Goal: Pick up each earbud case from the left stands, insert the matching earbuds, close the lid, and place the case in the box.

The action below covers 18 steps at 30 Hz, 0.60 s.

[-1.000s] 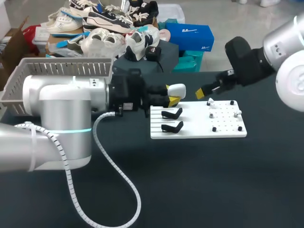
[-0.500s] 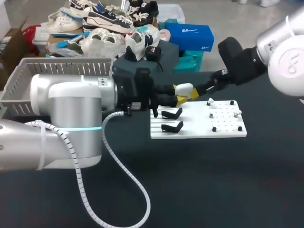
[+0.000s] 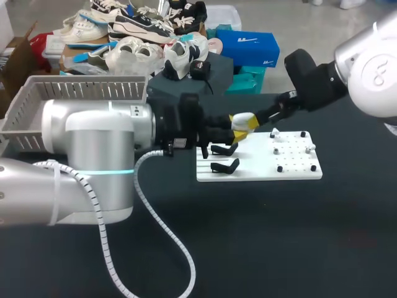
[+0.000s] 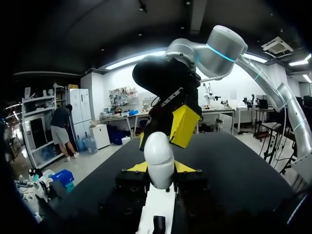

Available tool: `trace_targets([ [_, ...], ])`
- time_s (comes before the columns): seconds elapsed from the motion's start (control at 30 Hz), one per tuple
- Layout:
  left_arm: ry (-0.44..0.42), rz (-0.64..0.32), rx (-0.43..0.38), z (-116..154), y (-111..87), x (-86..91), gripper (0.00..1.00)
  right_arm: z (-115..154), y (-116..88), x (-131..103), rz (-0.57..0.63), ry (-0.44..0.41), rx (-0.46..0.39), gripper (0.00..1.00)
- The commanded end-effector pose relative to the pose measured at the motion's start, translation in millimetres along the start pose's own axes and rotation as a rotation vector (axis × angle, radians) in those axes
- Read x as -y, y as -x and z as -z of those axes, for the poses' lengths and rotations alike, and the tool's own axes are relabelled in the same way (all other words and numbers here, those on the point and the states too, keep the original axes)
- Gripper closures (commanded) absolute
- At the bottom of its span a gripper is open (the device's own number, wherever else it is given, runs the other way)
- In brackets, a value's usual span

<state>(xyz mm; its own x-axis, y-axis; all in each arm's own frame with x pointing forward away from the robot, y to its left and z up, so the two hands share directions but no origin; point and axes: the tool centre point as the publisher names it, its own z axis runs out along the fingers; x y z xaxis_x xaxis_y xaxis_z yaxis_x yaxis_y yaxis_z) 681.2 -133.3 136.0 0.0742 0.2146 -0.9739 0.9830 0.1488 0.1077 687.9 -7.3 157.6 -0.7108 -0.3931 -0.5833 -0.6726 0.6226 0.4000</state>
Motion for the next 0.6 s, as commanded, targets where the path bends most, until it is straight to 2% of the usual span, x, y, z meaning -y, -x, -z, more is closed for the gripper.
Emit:
trace_targets([
  [0.03,-0.004,-0.008,0.002,1,-1.9,4.6,1.00,1,1,2,0.001,0.000,0.003,0.00],
  [0.37,-0.030,-0.051,-0.003,2,-15.9,10.2,1.00,21,-1,4,-0.027,-0.065,0.051,0.00],
  [0.6,-0.086,-0.102,0.013,0,-21.6,11.5,1.00,35,-19,15,-0.115,-0.159,0.082,0.00],
])
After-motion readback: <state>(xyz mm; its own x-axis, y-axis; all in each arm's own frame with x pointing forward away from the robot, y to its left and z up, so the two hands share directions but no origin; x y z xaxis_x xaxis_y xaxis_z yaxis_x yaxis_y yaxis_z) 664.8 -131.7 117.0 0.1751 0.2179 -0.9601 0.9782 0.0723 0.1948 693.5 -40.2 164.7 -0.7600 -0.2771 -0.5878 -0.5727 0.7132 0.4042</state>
